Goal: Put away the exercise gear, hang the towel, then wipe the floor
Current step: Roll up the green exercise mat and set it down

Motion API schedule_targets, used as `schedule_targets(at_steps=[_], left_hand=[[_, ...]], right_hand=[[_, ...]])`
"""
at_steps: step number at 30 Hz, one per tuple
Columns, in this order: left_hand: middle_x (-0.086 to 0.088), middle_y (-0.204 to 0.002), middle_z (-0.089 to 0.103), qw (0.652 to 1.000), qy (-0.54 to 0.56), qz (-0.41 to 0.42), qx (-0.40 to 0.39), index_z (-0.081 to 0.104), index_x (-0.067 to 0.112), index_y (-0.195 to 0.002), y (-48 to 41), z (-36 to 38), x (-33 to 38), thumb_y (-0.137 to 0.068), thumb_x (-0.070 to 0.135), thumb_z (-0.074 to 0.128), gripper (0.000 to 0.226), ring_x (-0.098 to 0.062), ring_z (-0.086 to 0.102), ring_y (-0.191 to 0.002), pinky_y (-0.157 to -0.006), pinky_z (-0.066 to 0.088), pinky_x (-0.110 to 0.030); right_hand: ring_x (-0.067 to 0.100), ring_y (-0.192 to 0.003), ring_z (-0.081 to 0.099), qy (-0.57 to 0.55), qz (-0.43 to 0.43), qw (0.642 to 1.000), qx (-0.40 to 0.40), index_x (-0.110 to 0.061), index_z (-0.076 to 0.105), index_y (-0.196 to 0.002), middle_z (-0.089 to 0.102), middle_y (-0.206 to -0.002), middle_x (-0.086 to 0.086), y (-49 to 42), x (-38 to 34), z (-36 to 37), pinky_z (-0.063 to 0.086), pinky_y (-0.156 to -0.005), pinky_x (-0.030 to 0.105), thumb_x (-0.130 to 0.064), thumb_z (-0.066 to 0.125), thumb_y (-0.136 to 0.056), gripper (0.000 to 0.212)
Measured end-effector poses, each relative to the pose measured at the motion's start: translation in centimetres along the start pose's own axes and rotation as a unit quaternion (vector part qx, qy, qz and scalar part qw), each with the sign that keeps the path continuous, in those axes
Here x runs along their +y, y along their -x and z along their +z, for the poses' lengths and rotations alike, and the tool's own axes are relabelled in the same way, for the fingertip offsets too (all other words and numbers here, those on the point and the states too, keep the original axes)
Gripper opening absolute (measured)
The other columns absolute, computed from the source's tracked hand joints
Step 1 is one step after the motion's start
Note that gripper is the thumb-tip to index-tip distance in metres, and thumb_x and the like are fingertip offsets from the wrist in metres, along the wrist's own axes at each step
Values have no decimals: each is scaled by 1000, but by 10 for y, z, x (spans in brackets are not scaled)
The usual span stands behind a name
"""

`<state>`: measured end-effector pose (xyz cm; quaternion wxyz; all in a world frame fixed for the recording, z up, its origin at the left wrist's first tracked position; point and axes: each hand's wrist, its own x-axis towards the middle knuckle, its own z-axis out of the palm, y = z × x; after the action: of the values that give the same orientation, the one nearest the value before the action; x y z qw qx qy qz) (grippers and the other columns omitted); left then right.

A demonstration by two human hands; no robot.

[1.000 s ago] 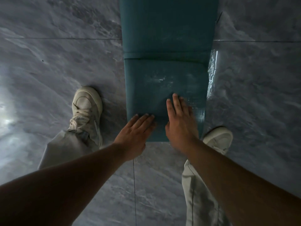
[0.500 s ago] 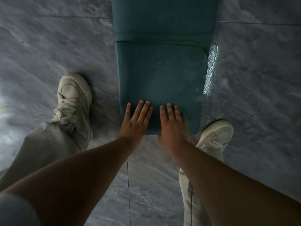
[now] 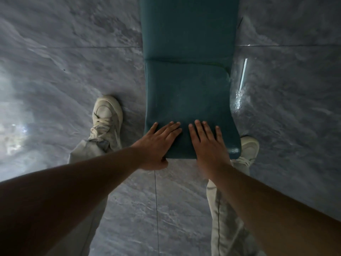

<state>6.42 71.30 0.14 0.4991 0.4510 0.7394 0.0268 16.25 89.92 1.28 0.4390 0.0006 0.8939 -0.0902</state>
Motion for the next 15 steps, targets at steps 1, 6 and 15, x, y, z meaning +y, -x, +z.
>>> schedule_targets(at_steps=[1, 6, 15], left_hand=[[-3, -167, -7, 1000, -6, -11, 12, -3, 18, -157, 5, -4, 6, -73, 42, 66, 111, -19, -9, -153, -122, 5, -55], [-10, -166, -10, 992, -63, -101, 48, -9, 12, -157, 21, -6, 45, -83, 34, 66, 109, -26, -11, -153, -122, 0, -54], [-4, -167, -8, 991, -4, -111, 69, -8, 16, -159, 53, -7, 71, -87, 7, 55, 96, -22, -10, -153, -124, 1, -48]], right_hand=[[30, -152, -4, -1, 2, 1000, 2, -12, -16, -154, -8, -165, 12, 2, 0, -4, 5, -119, 58, -22, 54, -93, 93], [31, -152, -2, 10, 3, 1000, 16, -10, -11, -156, -6, -165, 13, 20, -3, -21, 5, -119, 58, -22, 53, -92, 91], [32, -152, -5, 12, 11, 1000, -11, -9, -11, -155, -8, -165, 14, 63, -17, -40, 8, -119, 59, -21, 57, -91, 94]])
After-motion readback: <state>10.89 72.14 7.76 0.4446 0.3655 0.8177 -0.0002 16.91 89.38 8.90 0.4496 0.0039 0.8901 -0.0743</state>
